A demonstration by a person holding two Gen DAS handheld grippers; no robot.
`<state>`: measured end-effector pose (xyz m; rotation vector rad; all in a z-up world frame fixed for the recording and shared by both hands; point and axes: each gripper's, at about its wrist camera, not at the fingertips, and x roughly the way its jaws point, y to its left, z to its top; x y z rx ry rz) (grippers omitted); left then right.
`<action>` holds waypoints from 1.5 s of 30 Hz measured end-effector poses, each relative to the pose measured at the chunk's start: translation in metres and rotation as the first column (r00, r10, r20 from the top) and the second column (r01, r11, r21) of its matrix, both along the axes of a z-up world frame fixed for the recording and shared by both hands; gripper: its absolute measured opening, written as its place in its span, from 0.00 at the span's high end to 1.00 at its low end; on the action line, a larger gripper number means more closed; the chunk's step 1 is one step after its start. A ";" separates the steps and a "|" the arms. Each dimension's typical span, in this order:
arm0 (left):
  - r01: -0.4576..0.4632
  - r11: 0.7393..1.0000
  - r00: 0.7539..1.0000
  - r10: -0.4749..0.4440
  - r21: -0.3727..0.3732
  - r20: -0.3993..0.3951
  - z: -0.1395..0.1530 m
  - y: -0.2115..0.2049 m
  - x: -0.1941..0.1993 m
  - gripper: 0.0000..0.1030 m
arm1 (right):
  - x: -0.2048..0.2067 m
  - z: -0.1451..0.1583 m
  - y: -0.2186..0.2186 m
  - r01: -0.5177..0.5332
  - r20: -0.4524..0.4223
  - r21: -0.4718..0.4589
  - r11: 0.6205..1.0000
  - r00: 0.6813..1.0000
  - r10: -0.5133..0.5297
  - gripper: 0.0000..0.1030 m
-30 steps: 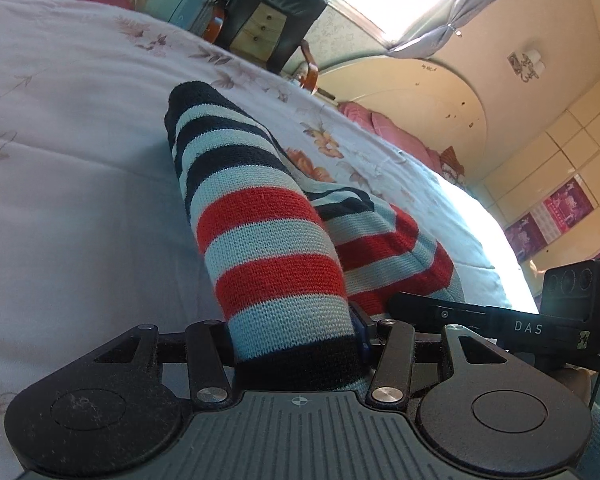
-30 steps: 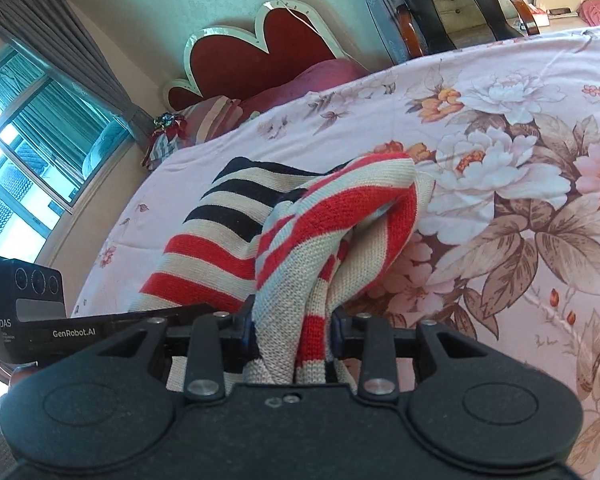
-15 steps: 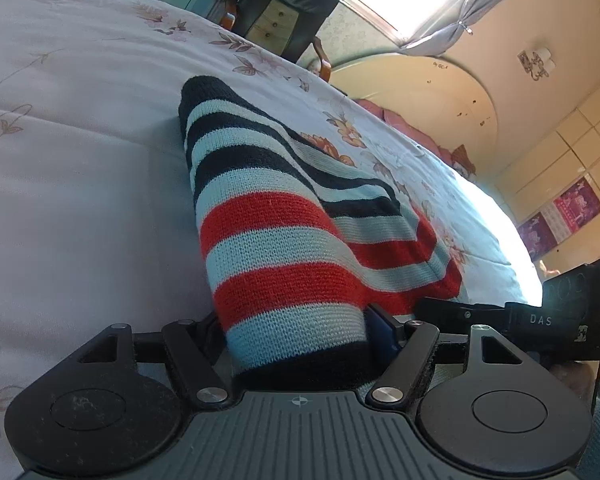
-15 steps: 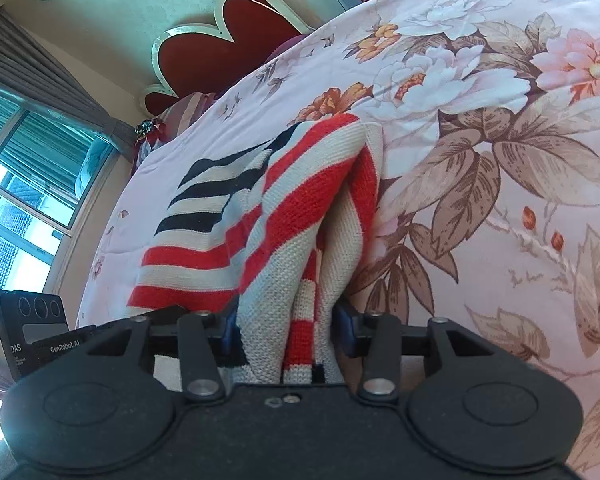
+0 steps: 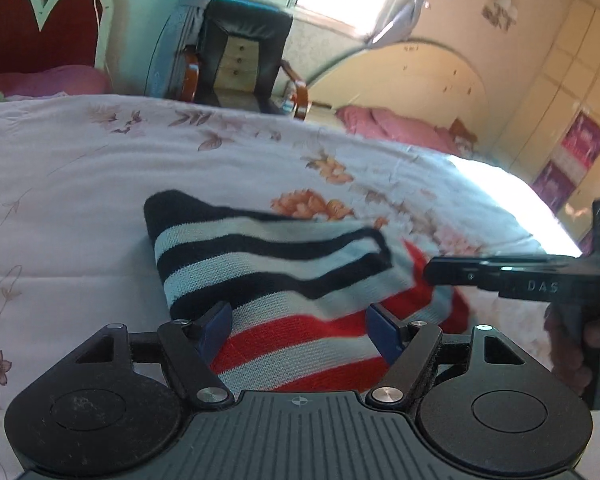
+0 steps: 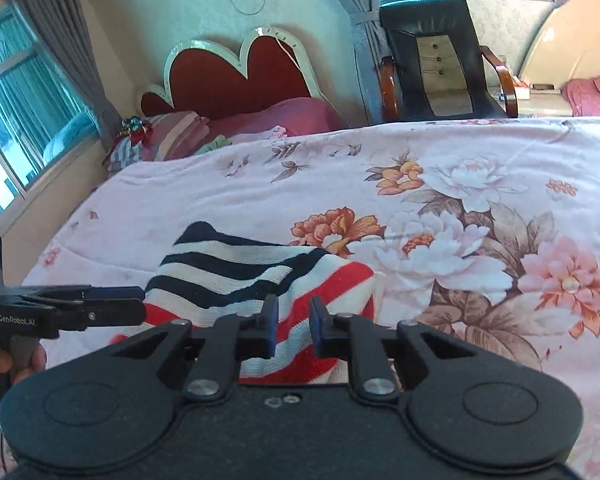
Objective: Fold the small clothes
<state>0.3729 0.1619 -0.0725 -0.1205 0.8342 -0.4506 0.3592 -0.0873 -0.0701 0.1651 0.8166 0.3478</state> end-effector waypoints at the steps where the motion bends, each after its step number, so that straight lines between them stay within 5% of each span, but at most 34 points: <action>1: 0.003 0.999 1.000 -0.003 0.054 0.000 -0.009 -0.005 0.001 0.29 | 0.006 -0.013 0.003 0.009 -0.042 -0.045 0.999 0.999 -0.011 0.87; 4: -0.009 0.998 1.000 0.008 0.059 0.030 -0.013 -0.007 -0.001 0.29 | 0.012 -0.032 -0.011 0.057 -0.088 0.031 0.998 0.995 -0.054 0.88; 8: -0.017 0.999 0.998 0.015 0.031 0.055 -0.003 0.001 -0.013 0.29 | -0.003 -0.018 -0.004 0.050 -0.054 -0.029 0.998 0.997 -0.052 0.87; 13: -0.036 0.998 0.995 0.041 -0.053 0.095 0.013 0.023 -0.061 0.29 | -0.045 0.010 -0.004 0.025 0.005 -0.026 0.999 1.000 -0.025 0.72; 18: -0.031 0.999 0.996 0.034 -0.035 0.083 -0.001 0.027 -0.098 0.29 | -0.073 0.008 -0.001 -0.015 -0.056 -0.031 0.999 0.998 0.013 0.51; 20: -0.040 0.998 0.998 0.043 -0.057 0.053 -0.010 0.029 -0.098 0.29 | -0.073 -0.001 0.003 -0.037 -0.099 -0.022 0.999 0.995 0.034 0.57; 22: -0.058 0.994 0.998 0.059 -0.089 0.012 -0.017 0.029 -0.094 0.29 | -0.071 -0.008 0.006 -0.025 -0.099 -0.072 0.997 0.995 0.017 0.74; 25: -0.043 0.996 0.997 0.038 0.074 0.073 -0.018 0.007 -0.098 0.18 | -0.065 -0.023 -0.006 0.038 -0.125 -0.046 0.998 0.991 -0.044 0.71; 28: -0.042 0.993 0.996 0.033 0.107 0.087 -0.004 0.001 -0.106 0.22 | -0.073 -0.016 -0.002 0.043 -0.127 -0.059 0.997 0.991 -0.050 0.72; 34: -0.016 0.998 0.995 0.010 0.066 0.102 0.015 0.005 -0.148 0.24 | -0.118 0.019 0.011 -0.043 -0.039 -0.093 0.995 0.998 0.040 0.80; 37: -0.013 0.995 0.999 0.008 0.099 0.050 -0.002 -0.003 -0.154 0.24 | -0.128 0.006 0.025 -0.102 -0.077 -0.171 0.980 0.993 0.090 0.84; 39: -0.007 0.995 1.000 0.008 0.101 -0.011 -0.020 -0.008 -0.152 0.24 | -0.125 -0.012 0.032 -0.109 -0.121 -0.245 0.964 0.989 0.081 0.97; 45: -0.083 0.991 0.997 0.084 0.105 -0.002 -0.027 -0.016 -0.162 0.24 | -0.124 -0.019 0.025 -0.087 -0.133 -0.188 0.978 0.989 0.062 0.99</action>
